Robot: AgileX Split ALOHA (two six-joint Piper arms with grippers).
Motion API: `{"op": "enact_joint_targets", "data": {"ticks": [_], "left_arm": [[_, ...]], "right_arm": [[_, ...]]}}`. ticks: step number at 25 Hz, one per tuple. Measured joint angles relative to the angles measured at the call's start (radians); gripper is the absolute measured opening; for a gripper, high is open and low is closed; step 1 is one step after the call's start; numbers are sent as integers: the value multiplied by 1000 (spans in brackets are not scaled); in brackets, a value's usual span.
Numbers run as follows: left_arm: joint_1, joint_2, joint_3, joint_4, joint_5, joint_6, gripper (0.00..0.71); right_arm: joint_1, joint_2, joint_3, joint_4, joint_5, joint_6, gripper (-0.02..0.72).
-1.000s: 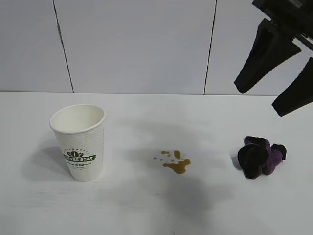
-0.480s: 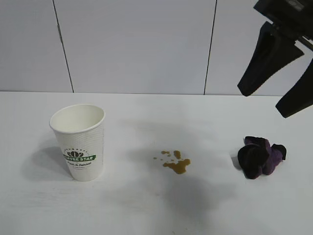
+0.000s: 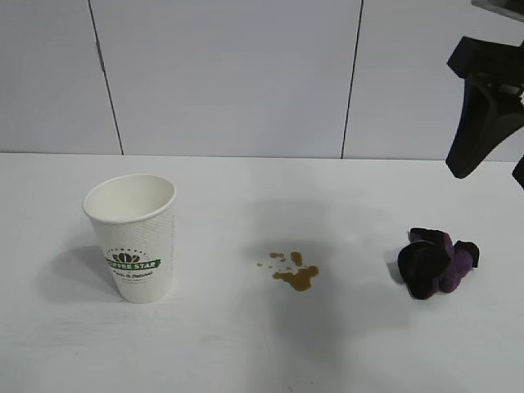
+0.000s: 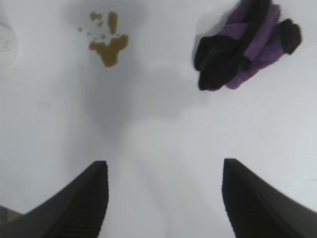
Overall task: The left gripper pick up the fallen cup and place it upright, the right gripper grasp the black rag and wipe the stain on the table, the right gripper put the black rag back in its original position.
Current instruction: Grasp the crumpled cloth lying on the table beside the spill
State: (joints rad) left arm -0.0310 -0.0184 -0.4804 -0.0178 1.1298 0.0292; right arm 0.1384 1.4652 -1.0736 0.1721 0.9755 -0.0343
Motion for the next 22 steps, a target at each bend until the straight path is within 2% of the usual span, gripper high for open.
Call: {"op": "enact_joint_targets", "data": {"ticks": [3, 12, 22], "left_arm": [[0, 0, 0, 0, -1, 0, 658], [0, 0, 0, 0, -1, 0, 658], [0, 0, 0, 0, -1, 0, 658]], "right_arm": [[0, 80, -51, -41, 1, 29, 452], [0, 325, -115, -86, -48, 41, 452], [0, 473, -115, -102, -213, 49, 452]]}}
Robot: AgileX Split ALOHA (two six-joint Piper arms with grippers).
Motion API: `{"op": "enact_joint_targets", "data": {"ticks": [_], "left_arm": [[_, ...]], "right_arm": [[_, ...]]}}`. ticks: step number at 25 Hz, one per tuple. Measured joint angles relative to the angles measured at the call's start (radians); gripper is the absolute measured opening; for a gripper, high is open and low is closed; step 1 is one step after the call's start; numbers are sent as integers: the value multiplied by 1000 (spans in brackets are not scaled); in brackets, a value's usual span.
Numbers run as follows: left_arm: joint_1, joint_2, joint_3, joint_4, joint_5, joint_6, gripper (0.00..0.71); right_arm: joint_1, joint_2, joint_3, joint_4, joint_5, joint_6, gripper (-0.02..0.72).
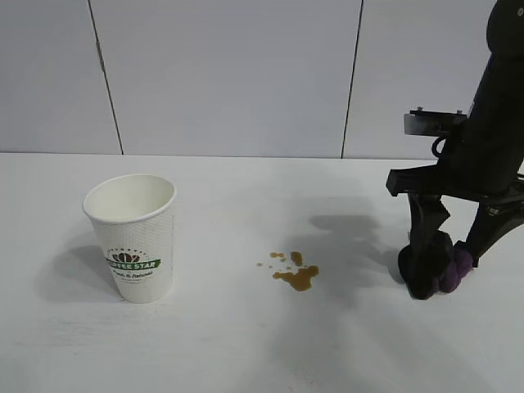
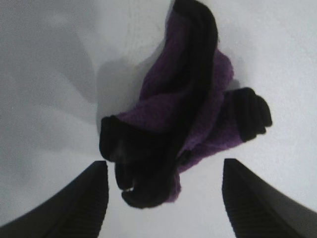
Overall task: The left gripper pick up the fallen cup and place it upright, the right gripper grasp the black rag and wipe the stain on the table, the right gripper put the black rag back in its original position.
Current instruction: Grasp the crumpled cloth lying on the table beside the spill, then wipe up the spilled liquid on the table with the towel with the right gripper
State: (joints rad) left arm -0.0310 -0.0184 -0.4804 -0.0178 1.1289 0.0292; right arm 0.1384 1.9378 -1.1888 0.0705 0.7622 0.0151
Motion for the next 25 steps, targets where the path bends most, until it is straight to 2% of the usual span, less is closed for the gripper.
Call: {"op": "enact_joint_targets", "data": {"ticks": [5, 6, 9, 10, 15, 18, 21, 25], "left_arm": [[0, 0, 0, 0, 0, 0, 658], [0, 0, 0, 0, 0, 0, 658], [0, 0, 0, 0, 0, 0, 658], [0, 0, 0, 0, 0, 0, 658], [0, 0, 0, 0, 0, 0, 658], [0, 0, 0, 0, 0, 0, 658], [0, 0, 0, 0, 0, 0, 658], [0, 0, 0, 1, 0, 0, 658]], "right_arm": [[0, 47, -1, -2, -53, 12, 447], [0, 53, -1, -2, -55, 15, 417], [0, 56, -2, -3, -54, 18, 164], [0, 55, -3, -3, -53, 19, 113], [0, 23, -5, 13, -28, 21, 102], [0, 3, -5, 81, 12, 5, 102], [13, -17, -5, 203, 36, -52, 102], [81, -59, -5, 359, 19, -131, 102]]}}
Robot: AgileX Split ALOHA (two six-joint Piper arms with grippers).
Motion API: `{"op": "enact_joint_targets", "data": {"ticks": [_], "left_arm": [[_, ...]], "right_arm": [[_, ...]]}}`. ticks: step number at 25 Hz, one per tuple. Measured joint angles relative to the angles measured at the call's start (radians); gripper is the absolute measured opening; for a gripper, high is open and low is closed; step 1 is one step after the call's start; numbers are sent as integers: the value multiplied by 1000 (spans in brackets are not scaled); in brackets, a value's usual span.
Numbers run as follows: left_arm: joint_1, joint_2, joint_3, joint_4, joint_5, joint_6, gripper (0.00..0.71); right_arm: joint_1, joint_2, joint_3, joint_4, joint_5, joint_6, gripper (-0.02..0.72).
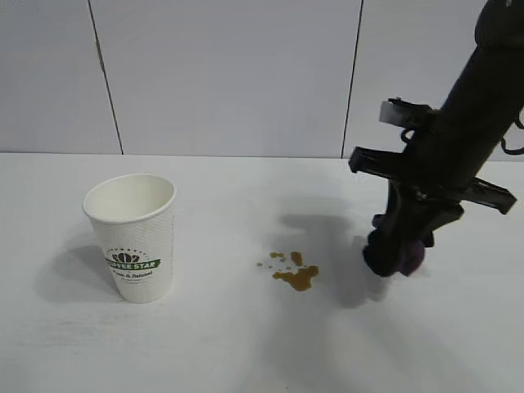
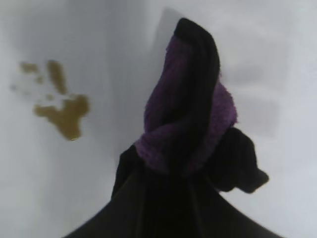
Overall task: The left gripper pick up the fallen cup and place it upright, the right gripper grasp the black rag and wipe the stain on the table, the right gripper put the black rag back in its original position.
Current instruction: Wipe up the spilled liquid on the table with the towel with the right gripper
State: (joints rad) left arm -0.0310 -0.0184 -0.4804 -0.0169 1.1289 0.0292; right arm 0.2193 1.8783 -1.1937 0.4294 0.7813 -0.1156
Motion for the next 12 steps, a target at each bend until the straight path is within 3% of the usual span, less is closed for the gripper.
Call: {"op": "enact_joint_targets", "data": {"ticks": [5, 12], "left_arm": [[0, 0, 0, 0, 0, 0, 658], [0, 0, 0, 0, 0, 0, 658]], "right_arm": [[113, -16, 0, 133, -57, -50, 102], [251, -16, 0, 160, -144, -55, 102]]}}
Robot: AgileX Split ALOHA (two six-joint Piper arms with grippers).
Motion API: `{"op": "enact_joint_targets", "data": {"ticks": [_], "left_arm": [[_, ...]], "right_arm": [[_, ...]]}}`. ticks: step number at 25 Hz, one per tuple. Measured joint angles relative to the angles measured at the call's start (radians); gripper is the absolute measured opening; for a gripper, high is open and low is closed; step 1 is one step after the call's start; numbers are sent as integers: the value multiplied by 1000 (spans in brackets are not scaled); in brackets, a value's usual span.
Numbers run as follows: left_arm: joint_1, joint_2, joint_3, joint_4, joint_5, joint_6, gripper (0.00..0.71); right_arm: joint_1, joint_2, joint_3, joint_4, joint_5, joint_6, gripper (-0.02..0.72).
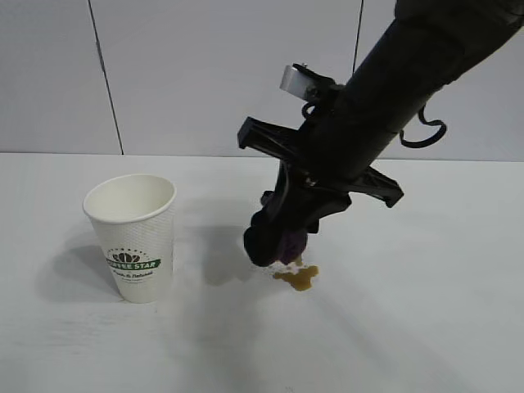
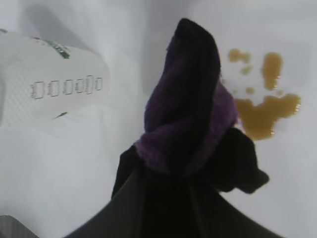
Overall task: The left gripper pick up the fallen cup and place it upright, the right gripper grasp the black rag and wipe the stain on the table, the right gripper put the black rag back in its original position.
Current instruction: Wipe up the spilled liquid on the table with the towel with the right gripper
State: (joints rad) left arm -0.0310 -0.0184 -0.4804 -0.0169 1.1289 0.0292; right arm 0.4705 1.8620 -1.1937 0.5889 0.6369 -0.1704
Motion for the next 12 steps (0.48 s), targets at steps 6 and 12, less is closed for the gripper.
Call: {"op": "enact_joint_targets", "data": {"ticks": [6, 12], "left_arm": [[0, 0, 0, 0, 0, 0, 658], [0, 0, 0, 0, 0, 0, 658]], "right_arm": [[23, 23, 1, -12, -50, 0, 102], [46, 127, 1, -24, -106, 0, 102]]}}
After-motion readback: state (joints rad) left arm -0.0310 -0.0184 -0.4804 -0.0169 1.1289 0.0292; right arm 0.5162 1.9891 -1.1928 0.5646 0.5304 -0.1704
